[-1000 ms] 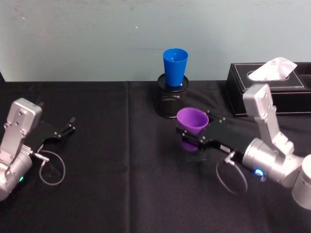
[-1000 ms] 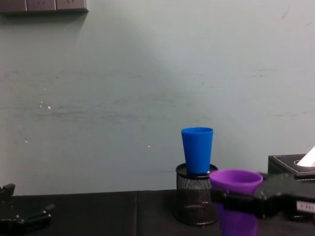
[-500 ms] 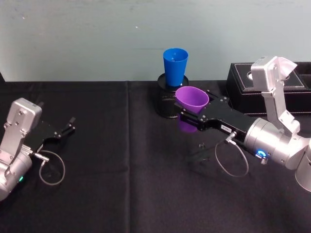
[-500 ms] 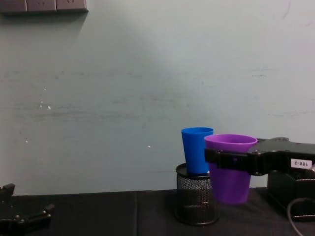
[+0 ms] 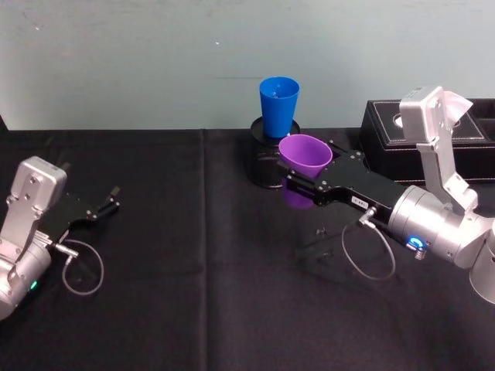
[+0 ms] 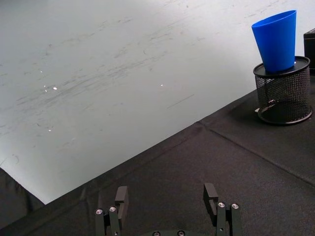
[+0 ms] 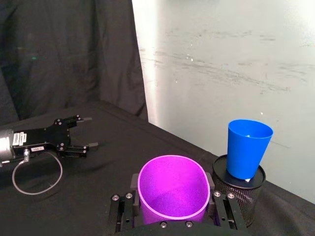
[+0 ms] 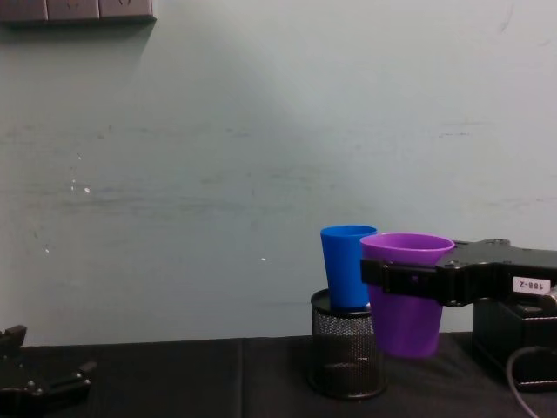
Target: Pick up one cup with a gripper and tap it against the other cup.
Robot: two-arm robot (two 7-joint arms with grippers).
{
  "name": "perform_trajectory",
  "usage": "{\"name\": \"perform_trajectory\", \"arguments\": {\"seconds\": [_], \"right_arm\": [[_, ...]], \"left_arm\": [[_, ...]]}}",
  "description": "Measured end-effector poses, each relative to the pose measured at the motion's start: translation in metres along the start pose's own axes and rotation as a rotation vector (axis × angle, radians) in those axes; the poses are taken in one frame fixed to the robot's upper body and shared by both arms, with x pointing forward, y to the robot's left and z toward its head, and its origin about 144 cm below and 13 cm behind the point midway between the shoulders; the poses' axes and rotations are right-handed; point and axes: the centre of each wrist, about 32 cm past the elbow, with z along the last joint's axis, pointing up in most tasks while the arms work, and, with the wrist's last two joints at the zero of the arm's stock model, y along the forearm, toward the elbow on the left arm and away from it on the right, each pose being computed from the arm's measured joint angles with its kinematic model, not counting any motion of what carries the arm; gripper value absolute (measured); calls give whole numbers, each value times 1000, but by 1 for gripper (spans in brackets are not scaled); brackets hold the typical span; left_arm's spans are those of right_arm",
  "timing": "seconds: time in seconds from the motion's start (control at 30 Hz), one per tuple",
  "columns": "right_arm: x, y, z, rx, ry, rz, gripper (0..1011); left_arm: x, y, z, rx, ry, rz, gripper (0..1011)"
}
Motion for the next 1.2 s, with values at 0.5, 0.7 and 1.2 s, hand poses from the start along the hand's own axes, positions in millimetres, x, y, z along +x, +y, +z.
{"name": "perform_trajectory", "arguments": {"seconds": [0.5,0.7,1.2], "right_arm": [[0,0,0,1,1,0,724],[0,0,0,0,1,0,724],[0,0,0,0,0,1,726]], "left_arm": [[0,0,0,0,0,0,1000],[0,0,0,0,0,0,1000],[0,0,0,0,0,0,1000]]}}
